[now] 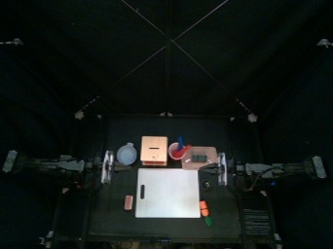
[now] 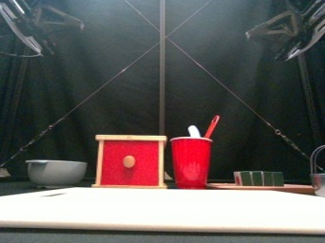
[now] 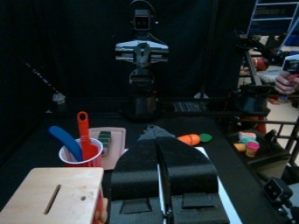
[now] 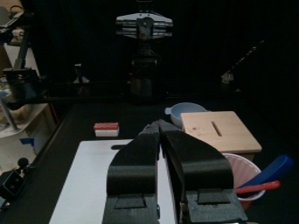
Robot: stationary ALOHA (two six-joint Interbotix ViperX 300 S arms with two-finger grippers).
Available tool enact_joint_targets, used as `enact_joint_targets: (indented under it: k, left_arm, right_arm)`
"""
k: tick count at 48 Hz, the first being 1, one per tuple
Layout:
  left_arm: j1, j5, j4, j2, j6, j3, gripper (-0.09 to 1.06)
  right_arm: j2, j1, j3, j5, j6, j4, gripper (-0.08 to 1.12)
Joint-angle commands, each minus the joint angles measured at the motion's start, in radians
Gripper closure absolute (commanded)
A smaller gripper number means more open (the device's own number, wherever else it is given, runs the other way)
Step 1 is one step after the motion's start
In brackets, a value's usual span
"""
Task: Place sushi on board then cut the sushi with the knife then place the pieces on the plate
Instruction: Place the sushi on the board
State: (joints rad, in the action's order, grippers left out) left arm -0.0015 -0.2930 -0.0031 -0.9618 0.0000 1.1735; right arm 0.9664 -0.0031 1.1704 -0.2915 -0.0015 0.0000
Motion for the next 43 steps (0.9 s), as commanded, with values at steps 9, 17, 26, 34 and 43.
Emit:
enact_joint_targets:
  k: [9,17,26,34,43]
  left_arm:
    - [0.005,-0.031,0.000,0.074,0.005,-0.005,1.00]
    - [0.005,-0.032,0.002,0.089,0.006,0.000,1.00]
    - [0.005,-0.032,0.002,0.091,0.006,0.008,1.00]
    - [0.006,-0.032,0.000,0.091,0.005,0.015,1.00]
    - [0.009,-0.032,0.000,0.092,0.005,0.020,1.00]
  right_arm:
    - [-0.046,-0.061,-0.011,0.069,0.028,0.054,0.96]
    - [-0.100,-0.149,-0.051,0.215,0.028,0.091,0.96]
    - [-0.149,-0.264,-0.100,0.430,0.023,0.081,0.92]
    - [-0.181,-0.324,-0.129,0.558,0.015,0.043,0.73]
    - [-0.215,-0.354,-0.126,0.580,0.018,-0.025,0.42]
